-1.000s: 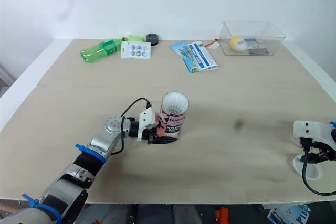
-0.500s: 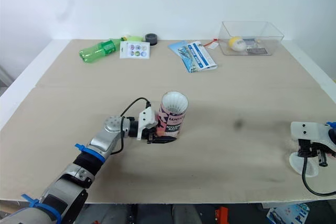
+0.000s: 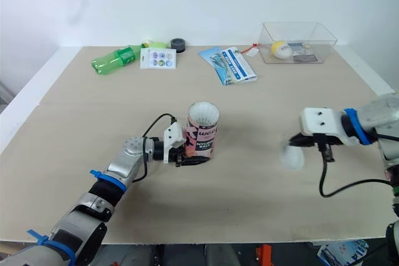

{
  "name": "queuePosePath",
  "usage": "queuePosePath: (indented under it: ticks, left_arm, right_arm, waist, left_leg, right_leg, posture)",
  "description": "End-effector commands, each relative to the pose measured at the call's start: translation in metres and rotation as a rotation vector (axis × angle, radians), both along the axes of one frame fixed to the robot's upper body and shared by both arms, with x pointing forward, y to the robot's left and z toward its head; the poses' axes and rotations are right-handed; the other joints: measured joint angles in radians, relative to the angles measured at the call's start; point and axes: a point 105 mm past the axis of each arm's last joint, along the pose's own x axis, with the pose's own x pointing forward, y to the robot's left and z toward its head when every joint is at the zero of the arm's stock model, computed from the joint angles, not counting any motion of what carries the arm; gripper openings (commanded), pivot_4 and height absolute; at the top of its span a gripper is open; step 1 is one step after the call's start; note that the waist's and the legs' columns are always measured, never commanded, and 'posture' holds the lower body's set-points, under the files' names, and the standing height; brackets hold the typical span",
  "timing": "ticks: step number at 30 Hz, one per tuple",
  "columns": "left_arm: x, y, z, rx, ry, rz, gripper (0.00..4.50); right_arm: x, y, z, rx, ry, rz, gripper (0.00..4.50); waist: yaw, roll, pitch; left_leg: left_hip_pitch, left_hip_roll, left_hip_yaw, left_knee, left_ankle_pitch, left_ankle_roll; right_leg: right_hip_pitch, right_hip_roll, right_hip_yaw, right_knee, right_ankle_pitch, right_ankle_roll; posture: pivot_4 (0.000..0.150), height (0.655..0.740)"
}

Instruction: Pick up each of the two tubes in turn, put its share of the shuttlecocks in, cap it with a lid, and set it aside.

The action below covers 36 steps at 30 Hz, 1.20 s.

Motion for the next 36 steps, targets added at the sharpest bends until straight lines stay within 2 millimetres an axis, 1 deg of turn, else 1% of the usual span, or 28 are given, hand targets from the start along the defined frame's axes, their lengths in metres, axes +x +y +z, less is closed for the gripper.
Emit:
queuePosePath:
  ticks: [1,4,7,10,14,17,20,23,25,27,32,36]
  left_arm:
    - [-0.007,-0.004,-0.006,-0.009,0.015,0.001,2.78]
    - [-0.011,-0.007,-0.007,-0.014,0.008,0.003,2.78]
    - [-0.014,-0.011,-0.007,-0.021,0.005,0.008,2.78]
    - [-0.013,-0.011,-0.008,-0.015,-0.005,0.020,2.78]
    - [-0.012,-0.010,-0.009,-0.007,-0.008,0.028,2.78]
    - [-0.011,-0.010,-0.010,0.000,-0.012,0.028,2.78]
    - [-0.010,-0.010,-0.011,0.009,-0.015,0.029,2.78]
    - [-0.009,-0.011,-0.011,0.012,-0.016,0.028,2.78]
    - [-0.009,-0.012,-0.010,0.011,-0.015,0.026,2.78]
    - [-0.009,-0.013,-0.010,0.011,-0.014,0.022,2.78]
    - [-0.008,-0.015,-0.010,0.006,-0.012,0.020,2.78]
    - [-0.007,-0.015,-0.010,0.005,-0.013,0.023,2.78]
  right_arm:
    - [0.003,0.031,0.031,0.036,-0.080,0.119,0.06]
    - [0.006,0.049,0.041,0.067,-0.100,0.183,0.06]
    - [0.010,0.073,0.060,0.144,-0.119,0.251,0.06]
    - [0.015,0.082,0.074,0.114,-0.161,0.298,0.06]
    - [0.020,0.092,0.095,0.066,-0.240,0.358,0.06]
    - [0.018,0.105,0.115,0.061,-0.296,0.427,0.06]
    - [0.010,0.121,0.125,0.063,-0.309,0.506,0.06]
    - [0.006,0.130,0.123,0.042,-0.296,0.560,0.06]
    - [0.002,0.141,0.117,0.052,-0.264,0.614,0.06]
    - [0.001,0.150,0.112,0.039,-0.257,0.655,0.06]
    - [0.003,0.161,0.104,0.027,-0.255,0.707,0.06]
    - [0.007,0.166,0.101,-0.007,-0.285,0.735,0.06]
  waist:
    - [0.002,0.000,0.000]
    - [0.010,0.000,0.000]
    - [0.013,0.000,0.000]
    - [0.025,0.001,0.000]
    - [0.025,0.001,0.000]
    - [0.024,0.001,0.000]
    - [0.024,0.001,0.000]
    - [0.025,0.001,0.000]
    - [0.024,0.001,0.000]
    - [0.024,0.001,0.000]
    - [0.025,0.001,0.000]
    - [0.025,0.001,0.000]
  left_leg:
    - [0.000,0.000,0.000,-0.001,0.000,0.000]
    - [0.000,0.000,-0.001,-0.002,0.000,-0.001]
    - [0.000,0.000,-0.001,-0.003,-0.002,-0.003]
    - [-0.002,0.000,-0.001,-0.004,-0.002,-0.003]
    - [-0.004,0.000,-0.002,-0.004,-0.003,-0.003]
    - [-0.005,0.000,-0.001,-0.004,-0.003,-0.003]
    - [-0.005,0.000,-0.001,-0.004,-0.003,-0.003]
    - [-0.005,0.000,-0.001,-0.004,-0.003,-0.003]
    - [-0.005,0.000,-0.001,-0.004,-0.003,-0.003]
    - [-0.005,0.000,-0.001,-0.004,-0.003,-0.003]
    - [-0.005,0.001,-0.001,-0.004,-0.002,-0.003]
    - [-0.005,0.001,-0.001,-0.003,-0.002,-0.003]
  right_leg:
    - [0.000,0.000,0.000,0.000,0.000,0.000]
    - [0.000,0.000,0.000,0.000,-0.002,0.000]
    - [-0.001,0.000,0.000,0.000,-0.004,-0.001]
    - [-0.003,0.000,0.000,0.000,-0.004,0.000]
    - [-0.006,0.000,-0.001,0.000,-0.004,0.001]
    - [-0.007,0.000,-0.001,0.000,-0.004,0.000]
    - [-0.007,0.000,-0.001,0.000,-0.005,-0.002]
    - [-0.007,0.000,-0.001,0.000,-0.005,-0.002]
    - [-0.007,0.000,-0.001,0.000,-0.005,-0.002]
    - [-0.007,0.000,-0.001,0.000,-0.005,-0.002]
    - [-0.007,0.000,-0.001,0.000,-0.004,-0.003]
    - [-0.007,0.000,-0.001,0.000,-0.004,-0.002]
  posture:
    - [0.150,0.7400]
    - [0.150,0.7400]
    - [0.150,0.7400]
    - [0.150,0.7400]
    - [0.150,0.7400]
    - [0.150,0.7400]
    - [0.150,0.7400]
    - [0.150,0.7400]
    - [0.150,0.7400]
    - [0.150,0.7400]
    - [0.150,0.7400]
    - [0.150,0.7400]
